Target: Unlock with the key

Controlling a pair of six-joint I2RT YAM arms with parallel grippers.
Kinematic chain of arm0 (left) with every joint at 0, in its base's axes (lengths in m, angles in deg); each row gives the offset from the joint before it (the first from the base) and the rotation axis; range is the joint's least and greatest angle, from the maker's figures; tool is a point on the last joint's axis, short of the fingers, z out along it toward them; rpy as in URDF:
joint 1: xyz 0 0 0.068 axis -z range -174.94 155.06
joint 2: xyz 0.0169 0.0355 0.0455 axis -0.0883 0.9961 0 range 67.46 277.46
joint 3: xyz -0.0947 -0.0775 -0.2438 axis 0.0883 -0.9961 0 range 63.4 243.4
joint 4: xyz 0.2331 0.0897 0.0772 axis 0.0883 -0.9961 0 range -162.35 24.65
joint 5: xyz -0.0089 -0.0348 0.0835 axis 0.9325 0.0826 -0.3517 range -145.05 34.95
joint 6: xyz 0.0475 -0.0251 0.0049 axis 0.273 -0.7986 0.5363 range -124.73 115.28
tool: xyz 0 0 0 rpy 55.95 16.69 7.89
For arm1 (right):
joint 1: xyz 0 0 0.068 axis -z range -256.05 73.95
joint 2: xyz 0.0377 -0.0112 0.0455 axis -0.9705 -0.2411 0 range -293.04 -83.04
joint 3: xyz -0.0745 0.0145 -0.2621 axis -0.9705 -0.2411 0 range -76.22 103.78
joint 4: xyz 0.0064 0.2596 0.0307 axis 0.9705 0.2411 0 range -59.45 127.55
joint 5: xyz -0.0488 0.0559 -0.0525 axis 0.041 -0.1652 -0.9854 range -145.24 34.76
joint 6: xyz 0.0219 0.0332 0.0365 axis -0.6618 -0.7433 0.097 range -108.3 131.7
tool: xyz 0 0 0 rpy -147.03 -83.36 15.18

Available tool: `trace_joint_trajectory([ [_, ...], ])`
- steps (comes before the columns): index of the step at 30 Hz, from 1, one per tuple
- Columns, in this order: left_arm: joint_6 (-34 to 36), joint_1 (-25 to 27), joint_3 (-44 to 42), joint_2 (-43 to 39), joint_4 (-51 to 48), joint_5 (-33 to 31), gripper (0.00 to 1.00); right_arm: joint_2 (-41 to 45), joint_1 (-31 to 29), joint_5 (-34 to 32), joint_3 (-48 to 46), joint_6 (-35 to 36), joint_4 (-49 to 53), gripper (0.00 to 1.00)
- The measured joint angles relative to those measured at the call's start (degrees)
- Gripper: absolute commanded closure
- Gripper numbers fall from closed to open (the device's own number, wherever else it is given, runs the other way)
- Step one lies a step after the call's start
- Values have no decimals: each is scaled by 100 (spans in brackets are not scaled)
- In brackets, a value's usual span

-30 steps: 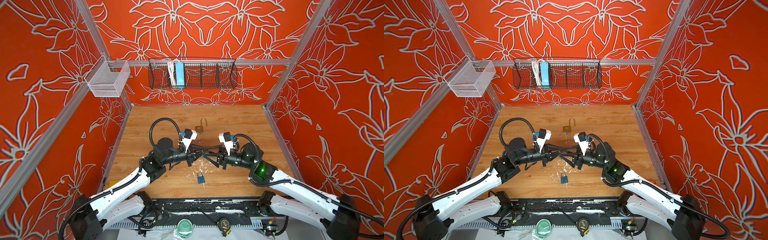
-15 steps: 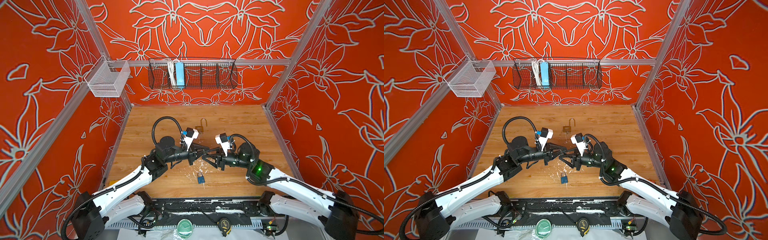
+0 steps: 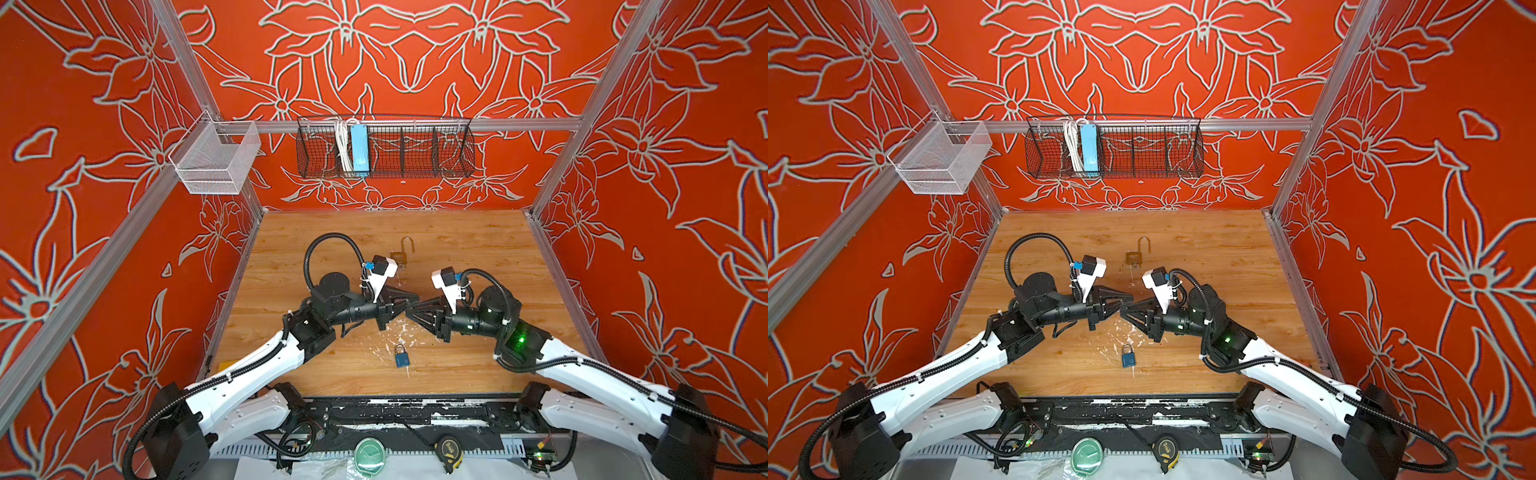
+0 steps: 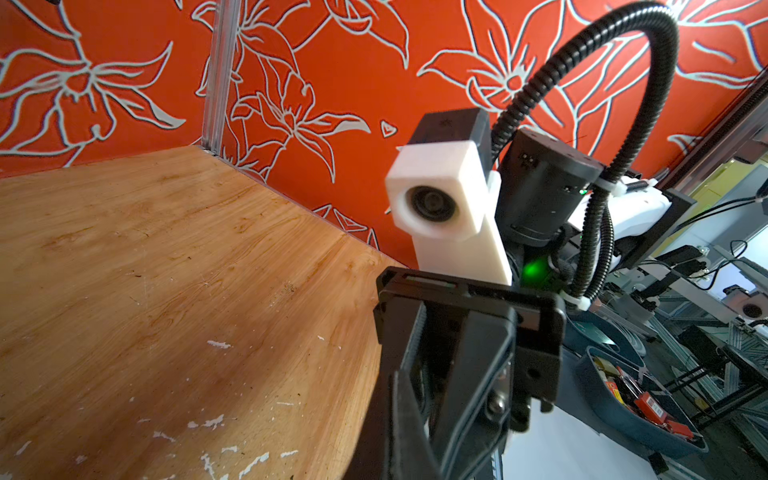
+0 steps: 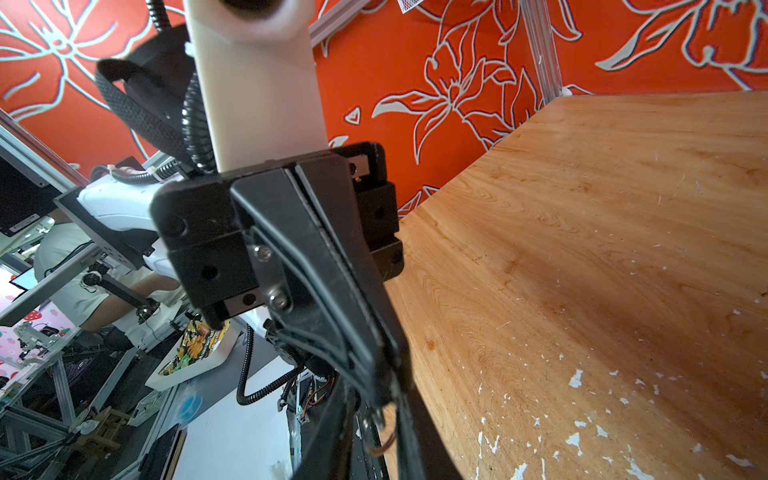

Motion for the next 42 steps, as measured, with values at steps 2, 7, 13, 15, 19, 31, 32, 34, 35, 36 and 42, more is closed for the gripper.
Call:
trace_joint_trajectory([
  [2,-2,0,2,0,4,9,100,57,0,-15,0,4,20,87],
  [7,-4,0,2,0,35,24,100,118,-2,-61,0,11,90,94],
  [13,-9,0,0,0,44,15,100,129,0,-61,0,13,92,100],
  [15,-9,0,0,0,44,-2,100,129,0,-61,0,11,87,100],
  [19,-13,2,2,-13,13,-181,47,153,0,-76,-9,-2,76,100],
  [31,-398,-52,24,-664,-1622,-2636,17,472,17,-1180,-109,2,1272,100],
  [32,-479,-76,31,-695,-1781,-2747,17,476,46,-1316,-116,-4,1478,100],
  [34,-732,-120,101,-704,-2240,-2916,18,481,151,-1633,-125,-44,1976,100],
  [35,-859,-129,142,-688,-2444,-2962,19,487,234,-1744,-138,-63,2181,100],
  [36,-1014,-142,203,-658,-2667,-2990,23,509,343,-1856,-175,-96,2369,100],
  [42,-1945,-92,994,426,-4041,-2754,35,927,920,-2249,-466,-284,3521,100],
])
